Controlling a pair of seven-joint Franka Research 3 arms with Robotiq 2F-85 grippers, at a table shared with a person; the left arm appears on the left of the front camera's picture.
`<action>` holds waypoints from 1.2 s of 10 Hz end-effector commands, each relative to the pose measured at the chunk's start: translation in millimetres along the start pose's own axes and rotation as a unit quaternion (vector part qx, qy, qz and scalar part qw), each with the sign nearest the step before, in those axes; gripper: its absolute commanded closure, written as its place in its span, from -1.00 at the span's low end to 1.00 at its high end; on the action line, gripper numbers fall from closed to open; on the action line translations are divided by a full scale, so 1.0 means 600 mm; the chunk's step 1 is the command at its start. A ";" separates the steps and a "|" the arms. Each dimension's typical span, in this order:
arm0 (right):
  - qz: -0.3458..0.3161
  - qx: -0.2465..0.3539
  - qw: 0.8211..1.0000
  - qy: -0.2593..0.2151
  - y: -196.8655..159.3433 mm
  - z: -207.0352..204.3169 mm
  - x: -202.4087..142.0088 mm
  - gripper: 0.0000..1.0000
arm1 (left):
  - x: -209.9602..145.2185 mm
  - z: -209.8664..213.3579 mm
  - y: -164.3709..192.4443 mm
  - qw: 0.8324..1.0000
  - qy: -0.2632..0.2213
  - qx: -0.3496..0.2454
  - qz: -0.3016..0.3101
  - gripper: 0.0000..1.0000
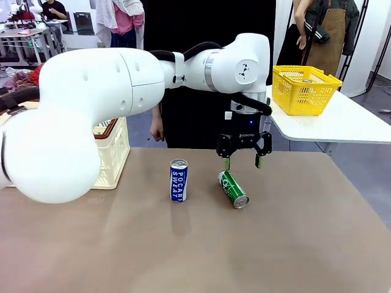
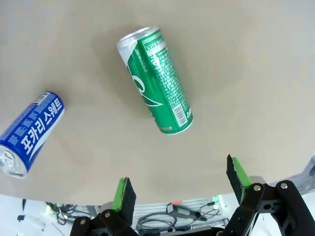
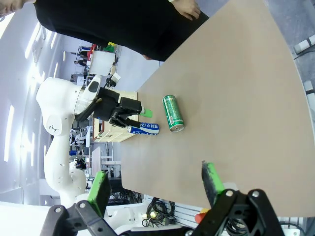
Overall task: Place the drinks into the Shopping basket.
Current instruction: Pick up one drink and place it into the Shopping basket.
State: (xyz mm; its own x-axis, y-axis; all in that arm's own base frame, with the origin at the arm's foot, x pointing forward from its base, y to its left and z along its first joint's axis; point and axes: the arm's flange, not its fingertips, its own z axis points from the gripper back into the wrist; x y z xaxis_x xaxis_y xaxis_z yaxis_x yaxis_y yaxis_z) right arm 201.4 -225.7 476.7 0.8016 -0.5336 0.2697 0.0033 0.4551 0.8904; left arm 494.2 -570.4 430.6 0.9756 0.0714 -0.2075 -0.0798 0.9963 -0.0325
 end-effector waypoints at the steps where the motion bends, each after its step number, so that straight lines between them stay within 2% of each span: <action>1: 0.011 0.011 1.000 -0.004 0.001 0.001 0.003 -1.00 | 0.014 -0.014 0.001 0.999 -0.042 0.025 0.024 -1.00; 2: 0.011 0.011 1.000 -0.004 0.001 0.001 0.003 -1.00 | 0.025 -0.048 0.007 0.994 -0.084 0.030 0.070 -1.00; 3: 0.011 0.011 1.000 -0.004 0.001 0.001 0.003 -1.00 | 0.018 -0.074 0.019 0.993 -0.093 0.025 0.067 -1.00; 6: 0.011 0.011 1.000 -0.004 0.001 0.001 0.003 -1.00 | 0.002 -0.114 0.028 0.979 -0.181 0.017 0.096 -1.00; 9: 0.011 0.011 1.000 -0.004 0.001 0.001 0.003 -1.00 | -0.002 -0.138 0.052 0.985 -0.125 0.039 0.111 -1.00; 12: 0.011 0.011 1.000 -0.004 0.001 0.001 0.003 -1.00 | 0.018 -0.159 0.061 0.984 -0.135 0.015 0.112 -1.00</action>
State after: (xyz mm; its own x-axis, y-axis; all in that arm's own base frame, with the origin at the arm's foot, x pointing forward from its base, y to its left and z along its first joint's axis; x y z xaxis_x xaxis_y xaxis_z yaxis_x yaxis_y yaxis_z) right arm 201.4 -225.7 476.6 0.8016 -0.5335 0.2696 0.0034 0.4550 0.8905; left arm 489.4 -550.8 338.8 0.9614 0.2691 0.0567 -0.2720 0.9610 0.0503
